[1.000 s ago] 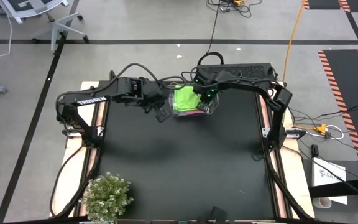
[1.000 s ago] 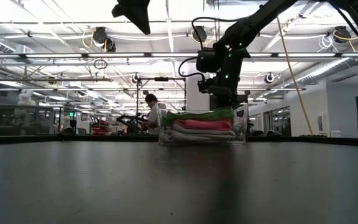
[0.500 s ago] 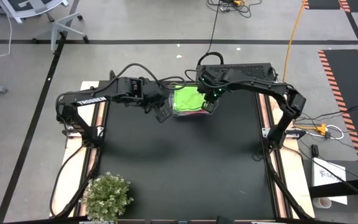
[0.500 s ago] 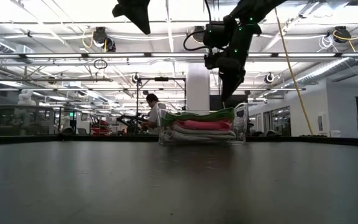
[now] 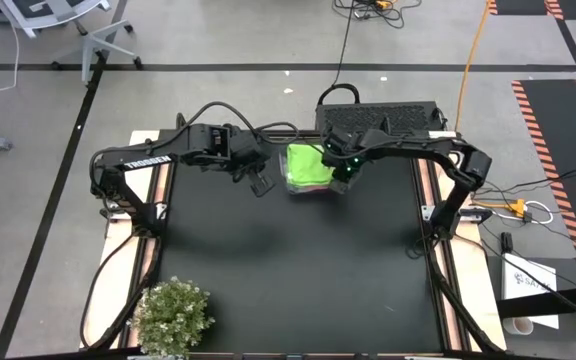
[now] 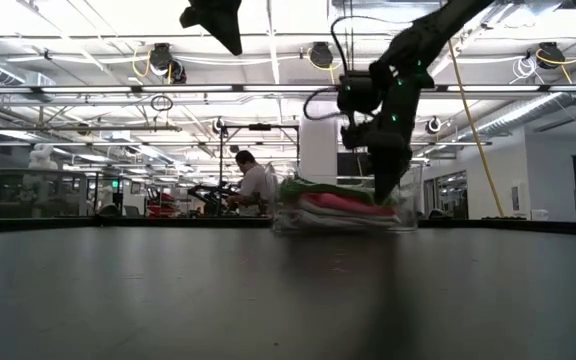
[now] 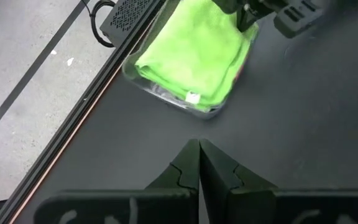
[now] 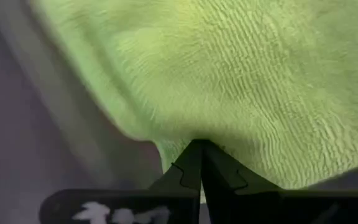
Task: Fold microfiber towels
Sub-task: Stack the folded green microfiber cloth on top of the pink microfiber cloth in the transparent bin, then move the transparent bin to the center of the table
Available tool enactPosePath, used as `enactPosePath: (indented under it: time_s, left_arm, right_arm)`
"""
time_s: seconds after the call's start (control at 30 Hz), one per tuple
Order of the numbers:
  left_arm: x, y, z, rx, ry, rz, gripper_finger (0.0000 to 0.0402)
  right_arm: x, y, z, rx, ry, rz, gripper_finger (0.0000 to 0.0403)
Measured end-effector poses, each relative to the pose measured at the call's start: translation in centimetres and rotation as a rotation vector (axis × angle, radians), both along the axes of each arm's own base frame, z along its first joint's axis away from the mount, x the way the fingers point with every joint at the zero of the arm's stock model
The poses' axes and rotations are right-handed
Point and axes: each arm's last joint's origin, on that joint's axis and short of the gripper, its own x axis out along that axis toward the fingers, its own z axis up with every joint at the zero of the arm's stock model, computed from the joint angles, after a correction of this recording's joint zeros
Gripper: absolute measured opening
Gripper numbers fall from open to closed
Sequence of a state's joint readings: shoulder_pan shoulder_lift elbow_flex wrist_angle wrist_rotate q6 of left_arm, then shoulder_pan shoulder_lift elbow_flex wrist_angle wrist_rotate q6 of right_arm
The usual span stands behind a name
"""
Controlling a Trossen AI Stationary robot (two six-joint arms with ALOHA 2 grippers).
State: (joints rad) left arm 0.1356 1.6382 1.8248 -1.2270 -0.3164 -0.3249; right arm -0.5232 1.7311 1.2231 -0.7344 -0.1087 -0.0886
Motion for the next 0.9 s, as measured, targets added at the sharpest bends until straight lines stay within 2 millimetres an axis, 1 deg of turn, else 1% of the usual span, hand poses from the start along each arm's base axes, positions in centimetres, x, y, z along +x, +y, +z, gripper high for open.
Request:
enactPosePath:
  time_s: [0.1,0.23,0.33,0.43,0.57,0.67,0.77,0.8,0.83,0.9]
  left_arm:
    - [0.0,0.0,0.0,-0.002,-0.002,0.003,0.0006]
    - [0.0,0.0,0.0,-0.004,-0.004,0.008,0.0007]
    - [0.0,0.0,0.0,-0.006,-0.009,0.013,0.0013]
    - [0.1,0.0,0.1,0.001,-0.016,0.015,0.0006]
    - [1.4,0.2,-0.4,0.019,-0.054,0.0,0.0006]
    - [3.1,0.5,-1.0,0.037,-0.094,-0.033,0.0008]
    - [5.0,1.0,-2.8,0.063,-0.068,-0.043,0.0003]
    - [5.3,1.3,-3.4,0.095,-0.035,-0.016,0.0003]
    - [5.4,1.8,-4.2,0.139,0.022,0.048,0.0004]
    - [4.9,3.1,-5.4,0.2,0.119,0.197,0.0004]
  right_arm:
    - [-0.1,0.0,-0.7,-0.009,0.0,-0.001,0.0]
    - [-0.2,0.1,0.1,-0.022,-0.031,0.002,0.0]
    - [-0.4,0.4,2.0,-0.054,-0.089,0.007,0.0]
    - [-0.8,1.0,4.4,-0.089,-0.156,0.009,0.0]
    - [-1.8,2.3,7.7,-0.137,-0.272,0.011,0.0]
    - [-2.8,3.2,9.7,-0.159,-0.338,0.0,0.0]
    - [-3.8,3.8,11.1,-0.186,-0.371,-0.018,0.0]
    - [-4.2,3.9,11.4,-0.223,-0.353,-0.029,0.0]
    - [-4.6,3.8,11.5,-0.268,-0.329,-0.043,0.0]
    - [-5.7,3.3,11.9,-0.332,-0.276,-0.083,0.0]
